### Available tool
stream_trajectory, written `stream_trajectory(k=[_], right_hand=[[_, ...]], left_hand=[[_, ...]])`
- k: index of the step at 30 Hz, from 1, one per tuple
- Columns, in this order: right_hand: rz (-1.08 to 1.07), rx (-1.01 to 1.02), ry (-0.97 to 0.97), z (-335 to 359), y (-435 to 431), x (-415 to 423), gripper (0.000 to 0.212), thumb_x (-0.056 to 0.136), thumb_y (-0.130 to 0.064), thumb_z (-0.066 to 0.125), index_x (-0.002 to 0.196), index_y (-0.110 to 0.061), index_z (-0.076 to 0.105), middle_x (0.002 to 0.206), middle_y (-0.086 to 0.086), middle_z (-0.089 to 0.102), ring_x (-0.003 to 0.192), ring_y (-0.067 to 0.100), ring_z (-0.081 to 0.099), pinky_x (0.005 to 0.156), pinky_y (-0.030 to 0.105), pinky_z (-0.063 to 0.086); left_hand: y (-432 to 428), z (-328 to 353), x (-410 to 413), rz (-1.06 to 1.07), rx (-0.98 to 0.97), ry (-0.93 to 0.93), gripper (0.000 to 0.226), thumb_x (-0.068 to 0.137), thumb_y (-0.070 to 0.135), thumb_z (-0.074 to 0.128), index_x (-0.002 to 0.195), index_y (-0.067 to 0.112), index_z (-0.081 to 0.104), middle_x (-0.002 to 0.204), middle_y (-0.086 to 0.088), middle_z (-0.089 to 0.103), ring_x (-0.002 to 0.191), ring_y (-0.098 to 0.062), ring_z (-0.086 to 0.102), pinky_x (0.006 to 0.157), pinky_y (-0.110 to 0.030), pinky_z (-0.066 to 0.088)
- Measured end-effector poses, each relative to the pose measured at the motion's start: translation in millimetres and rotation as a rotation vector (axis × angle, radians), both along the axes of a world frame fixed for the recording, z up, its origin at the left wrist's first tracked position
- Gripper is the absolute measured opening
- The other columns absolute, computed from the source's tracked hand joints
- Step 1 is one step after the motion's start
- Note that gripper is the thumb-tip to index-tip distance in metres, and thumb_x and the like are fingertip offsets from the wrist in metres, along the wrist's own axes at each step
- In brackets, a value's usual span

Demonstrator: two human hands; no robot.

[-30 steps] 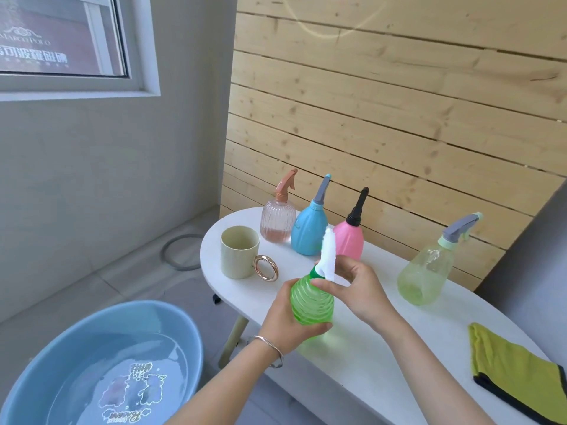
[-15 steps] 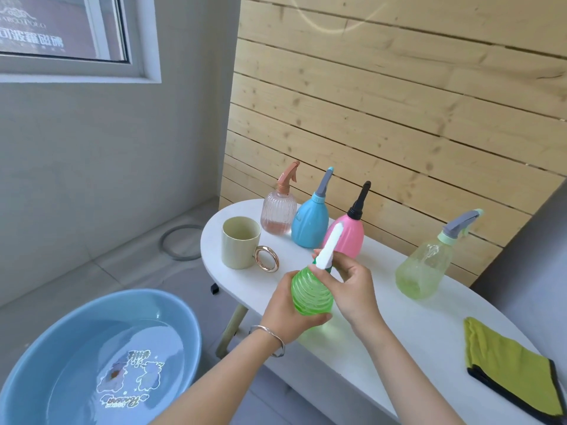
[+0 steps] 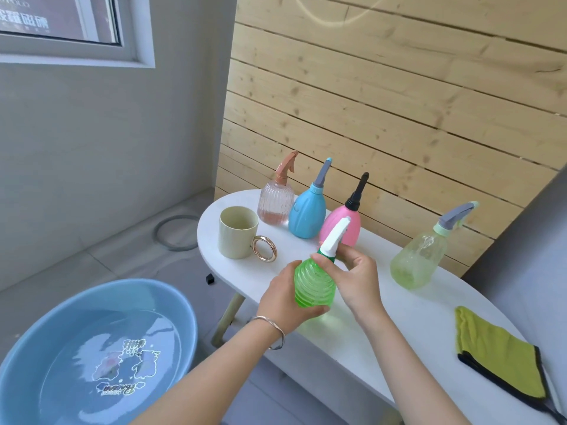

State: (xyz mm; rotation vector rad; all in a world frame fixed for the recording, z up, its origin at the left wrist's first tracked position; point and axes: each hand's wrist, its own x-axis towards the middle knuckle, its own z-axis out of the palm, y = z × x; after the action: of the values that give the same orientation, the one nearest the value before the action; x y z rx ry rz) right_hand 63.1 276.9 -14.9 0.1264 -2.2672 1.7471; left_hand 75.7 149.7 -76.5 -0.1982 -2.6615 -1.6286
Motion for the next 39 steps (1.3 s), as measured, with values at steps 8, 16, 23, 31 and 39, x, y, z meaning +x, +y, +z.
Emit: stream_trajectory(k=[8, 16, 23, 31, 39], right_hand=[[-0.051, -0.038, 0.021, -3, 15, 2, 0.029, 0.070, -0.013, 0.083, 0.097, -0.014, 0.072, 0.097, -0.003, 0.074, 0.095, 0.006, 0.067, 0.089, 0.025, 0.050], [-0.086, -0.102, 0.019, -6, 26, 7, 0.028, 0.071, -0.013, 0.082, 0.098, -0.011, 0.073, 0.096, -0.001, 0.074, 0.094, 0.010, 0.068, 0.084, 0.026, 0.052], [-0.063, -0.114, 0.008, -3, 39, 12, 0.028, 0.072, -0.014, 0.081, 0.098, -0.014, 0.074, 0.093, -0.007, 0.075, 0.089, 0.003, 0.067, 0.080, 0.018, 0.050], [-0.274, -0.066, 0.025, -11, 31, 13, 0.032, 0.066, -0.027, 0.086, 0.084, -0.022, 0.061, 0.089, -0.007, 0.066, 0.097, 0.012, 0.061, 0.090, 0.027, 0.046], [-0.152, -0.116, 0.042, -16, 38, 22, 0.024, 0.081, -0.022, 0.074, 0.104, -0.017, 0.068, 0.102, -0.008, 0.072, 0.102, 0.003, 0.064, 0.087, 0.021, 0.048]], left_hand=[[2, 7, 4, -0.172, -0.150, -0.012, 0.113, 0.062, 0.052, 0.078, 0.150, 0.021, 0.015, 0.146, 0.008, 0.037, 0.130, -0.021, 0.039, 0.109, -0.036, 0.032], [20, 9, 4, -0.151, -0.141, 0.010, 0.099, 0.062, 0.046, 0.082, 0.141, 0.017, 0.028, 0.120, -0.007, 0.041, 0.118, -0.024, 0.041, 0.099, -0.032, 0.041], [27, 15, 3, -0.134, -0.156, 0.041, 0.073, 0.069, 0.042, 0.081, 0.106, 0.009, 0.027, 0.114, -0.007, 0.046, 0.099, -0.023, 0.056, 0.075, -0.031, 0.046], [36, 1, -6, -0.220, -0.023, 0.117, 0.088, 0.060, 0.032, 0.088, 0.132, 0.020, 0.039, 0.123, 0.003, 0.055, 0.114, -0.017, 0.054, 0.091, -0.030, 0.046], [41, -5, 0, -0.199, 0.015, 0.176, 0.082, 0.065, 0.035, 0.085, 0.126, 0.017, 0.032, 0.118, 0.007, 0.050, 0.109, -0.012, 0.055, 0.088, -0.032, 0.049]])
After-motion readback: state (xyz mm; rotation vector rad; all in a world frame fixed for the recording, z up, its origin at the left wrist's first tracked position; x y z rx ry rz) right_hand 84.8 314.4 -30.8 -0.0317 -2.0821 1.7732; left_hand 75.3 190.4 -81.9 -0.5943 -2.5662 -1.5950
